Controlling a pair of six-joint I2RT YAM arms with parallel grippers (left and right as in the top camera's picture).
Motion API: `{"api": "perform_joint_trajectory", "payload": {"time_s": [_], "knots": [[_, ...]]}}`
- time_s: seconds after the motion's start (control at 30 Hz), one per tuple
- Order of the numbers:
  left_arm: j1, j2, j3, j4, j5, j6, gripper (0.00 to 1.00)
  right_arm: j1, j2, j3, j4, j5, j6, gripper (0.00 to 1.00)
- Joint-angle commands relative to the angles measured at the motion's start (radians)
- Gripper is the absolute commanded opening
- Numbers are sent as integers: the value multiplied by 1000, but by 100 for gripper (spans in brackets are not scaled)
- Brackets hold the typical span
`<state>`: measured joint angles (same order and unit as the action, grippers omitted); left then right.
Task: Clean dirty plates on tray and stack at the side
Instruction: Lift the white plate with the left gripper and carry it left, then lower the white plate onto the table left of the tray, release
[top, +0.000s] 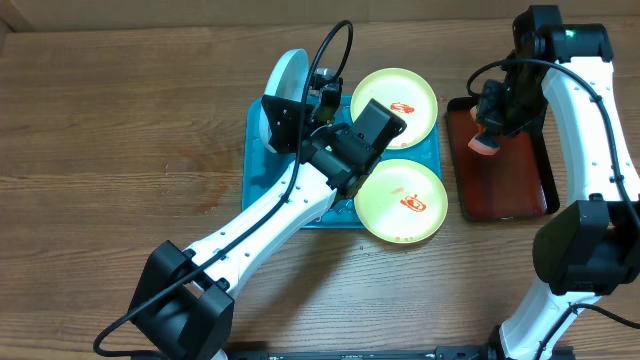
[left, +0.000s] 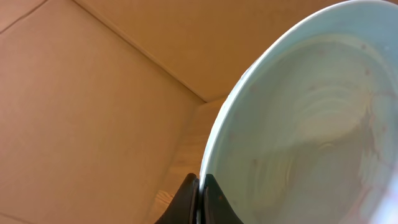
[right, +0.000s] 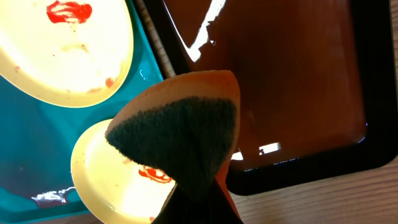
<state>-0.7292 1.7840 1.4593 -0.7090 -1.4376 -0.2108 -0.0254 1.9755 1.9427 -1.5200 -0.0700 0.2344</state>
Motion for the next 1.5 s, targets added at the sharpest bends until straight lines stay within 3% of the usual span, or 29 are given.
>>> {"api": "perform_joint_trajectory", "payload": {"time_s": [0.0,0.17,0.3,0.53,0.77,0.9,0.97,1.07,1.3,1.47], "knots": [[-17,-19,1,8,-61,-29,4,2,-23,0,-2,10,-3,4],[-17,-19,1,6,-26,-29,4,2,-23,1,-3,10,-3,4],[-14,-19,1,-16,138,-29,4,2,-23,1,-5,10,-3,4],[87,-19,1,-135,659,-32,4,2,-23,1,-8,10,-7,4],[359,-19,1,-168,1152,-32,4,2,-23,1,-3,9,-7,4],[555,-19,1,-142,1544,53,4,2,-23,1,2,9,-7,4],[621,-19,1,-136,1649,63,4,2,-23,1,4,9,-7,4],[706,-19,1,-140,1728,69,4,2,-23,1,6,9,-7,4],[897,-19,-3,-174,1709,23,4,2,-23,1,7,9,-7,4],[1032,-19,-42,-168,1561,-96,4,2,-23,1,8,9,-7,4]]}}
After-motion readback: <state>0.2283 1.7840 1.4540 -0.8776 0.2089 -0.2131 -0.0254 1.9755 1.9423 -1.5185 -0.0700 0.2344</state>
